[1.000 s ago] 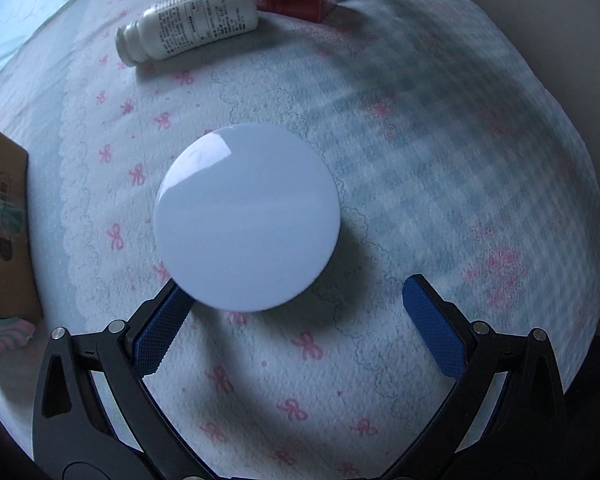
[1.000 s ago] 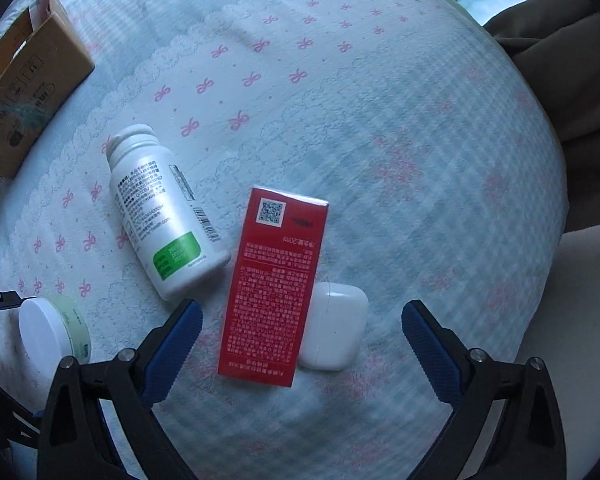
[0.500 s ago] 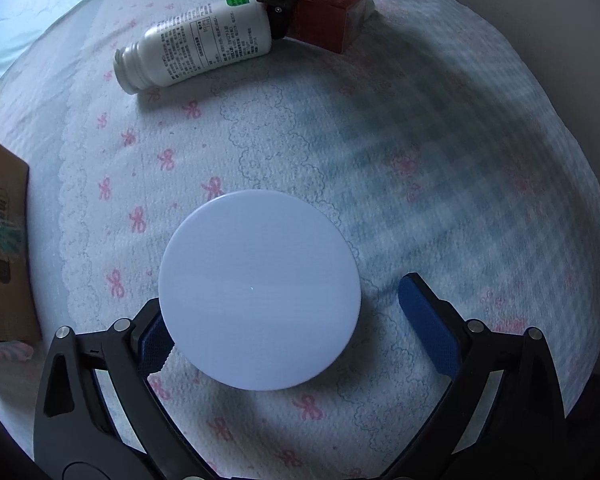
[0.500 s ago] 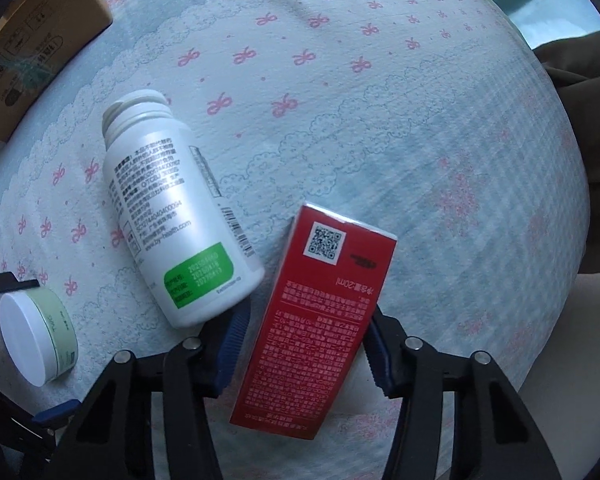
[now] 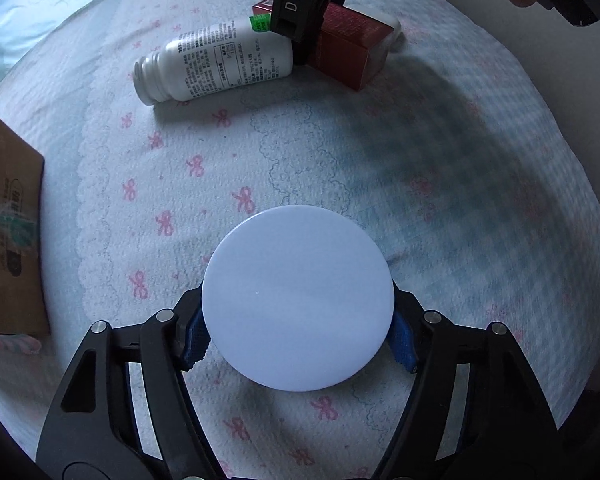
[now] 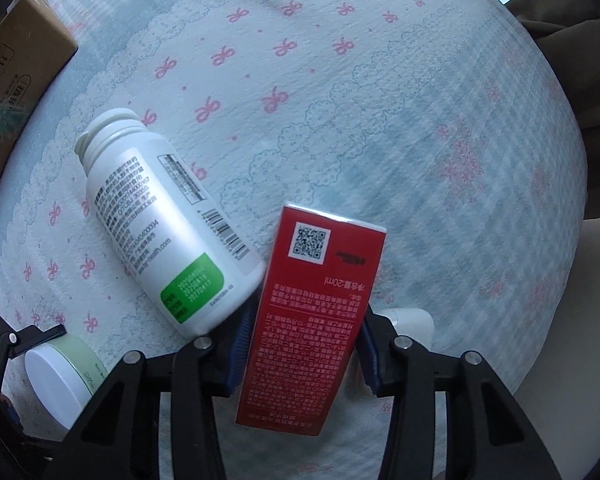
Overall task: Organize rigid objects
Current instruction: 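Grasp the white lid with the left tool while the right grasps the red box, then lift and carry the white lid and red box over the cardboard box with both tools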
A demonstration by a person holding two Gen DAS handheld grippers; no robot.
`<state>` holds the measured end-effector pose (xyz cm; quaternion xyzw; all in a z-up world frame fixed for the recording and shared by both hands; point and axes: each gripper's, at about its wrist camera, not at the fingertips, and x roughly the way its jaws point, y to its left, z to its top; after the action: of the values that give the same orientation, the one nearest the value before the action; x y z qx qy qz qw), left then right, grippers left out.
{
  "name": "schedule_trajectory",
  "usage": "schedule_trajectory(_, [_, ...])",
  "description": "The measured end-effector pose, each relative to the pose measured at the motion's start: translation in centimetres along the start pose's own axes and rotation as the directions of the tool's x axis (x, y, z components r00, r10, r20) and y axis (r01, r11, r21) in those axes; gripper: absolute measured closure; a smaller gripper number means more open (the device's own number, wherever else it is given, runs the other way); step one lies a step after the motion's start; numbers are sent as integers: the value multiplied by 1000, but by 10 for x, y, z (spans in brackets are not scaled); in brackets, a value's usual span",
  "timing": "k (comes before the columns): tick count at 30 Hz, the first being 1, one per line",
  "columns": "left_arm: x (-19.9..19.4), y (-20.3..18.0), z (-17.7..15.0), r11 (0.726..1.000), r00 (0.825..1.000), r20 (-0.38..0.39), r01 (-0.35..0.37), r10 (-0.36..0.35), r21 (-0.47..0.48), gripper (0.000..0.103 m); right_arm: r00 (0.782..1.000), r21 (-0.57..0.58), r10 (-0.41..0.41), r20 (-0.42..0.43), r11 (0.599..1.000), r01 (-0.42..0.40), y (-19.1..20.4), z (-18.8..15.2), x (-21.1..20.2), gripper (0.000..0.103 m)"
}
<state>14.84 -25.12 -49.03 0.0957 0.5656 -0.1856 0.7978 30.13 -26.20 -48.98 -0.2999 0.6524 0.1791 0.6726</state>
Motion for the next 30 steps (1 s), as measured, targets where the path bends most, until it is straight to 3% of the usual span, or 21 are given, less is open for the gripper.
schedule_trajectory(8, [-11, 10, -11, 999, 1000, -1, -3, 3, -34, 35, 999, 64, 32, 35, 997, -35, -16, -12, -8, 61])
schedule_trajectory(17, [-48, 31, -3, 997, 999, 32, 1, 1, -73, 35, 996, 121, 28, 88, 992, -39, -34, -19, -61, 62])
schedule_trajectory(24, [-123, 50, 24, 994, 995, 100, 28, -17, -106, 35, 989, 160, 21, 149, 986, -45, -30, -35, -132, 62])
schedule_trajectory(30, [-209, 89, 46, 984, 986, 164, 58, -30, -170, 35, 976, 200, 33, 217, 977, -78, -18, -35, -208, 62])
